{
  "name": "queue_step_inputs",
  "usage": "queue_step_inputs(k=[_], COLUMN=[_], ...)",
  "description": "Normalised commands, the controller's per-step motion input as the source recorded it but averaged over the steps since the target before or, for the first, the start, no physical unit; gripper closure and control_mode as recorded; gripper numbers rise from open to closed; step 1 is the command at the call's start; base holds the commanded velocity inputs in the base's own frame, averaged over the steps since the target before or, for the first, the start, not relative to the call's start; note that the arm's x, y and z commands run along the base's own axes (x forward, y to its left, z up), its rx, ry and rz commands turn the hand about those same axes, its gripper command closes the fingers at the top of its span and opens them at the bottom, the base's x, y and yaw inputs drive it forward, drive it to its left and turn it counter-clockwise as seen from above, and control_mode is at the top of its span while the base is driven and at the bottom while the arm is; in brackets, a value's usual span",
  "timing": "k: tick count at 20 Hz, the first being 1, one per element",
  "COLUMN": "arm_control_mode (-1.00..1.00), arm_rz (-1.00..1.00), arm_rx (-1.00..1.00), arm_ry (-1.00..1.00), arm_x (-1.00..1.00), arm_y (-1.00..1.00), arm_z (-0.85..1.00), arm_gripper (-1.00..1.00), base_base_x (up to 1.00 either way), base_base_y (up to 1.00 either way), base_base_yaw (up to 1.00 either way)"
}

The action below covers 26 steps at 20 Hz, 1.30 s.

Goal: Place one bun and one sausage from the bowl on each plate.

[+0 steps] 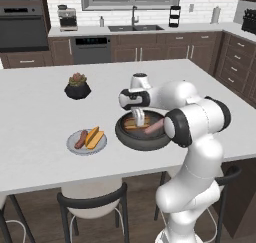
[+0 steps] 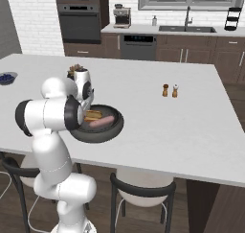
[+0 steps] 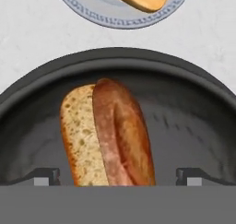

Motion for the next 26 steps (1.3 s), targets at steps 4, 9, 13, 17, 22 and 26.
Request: queue_step_inputs(k=[4,9,13,17,22,26], arm_control_mode=[-1.00,-1.00,-1.00,-1.00,-1.00,-1.00], arm_rz=[-0.13,-0.13,-0.14,-0.15,-0.15,-0.14], arm_rx=[0.00,0.00,0.00,0.00,0.00,0.00], arm_ry=[-0.01,0.00,0.00,0.00,0.00,0.00], arm_x=[0.36,0.30,0.08,0.00,-0.22,-0.20], arm_y=[0.04,0.00,0.00,0.00,0.00,0.00], arm_z=[0.00,0.00,0.00,-0.07,-0.04,0.00], arm_gripper=[-1.00,-1.00,-1.00,-1.00,-1.00,1.00], base_base_x=[0.00,0.00,0.00,0.00,0.00,0.00], base_base_y=[0.00,0.00,0.00,0.00,0.00,0.00], base_base_yaw=[0.00,0.00,0.00,0.00,0.00,0.00])
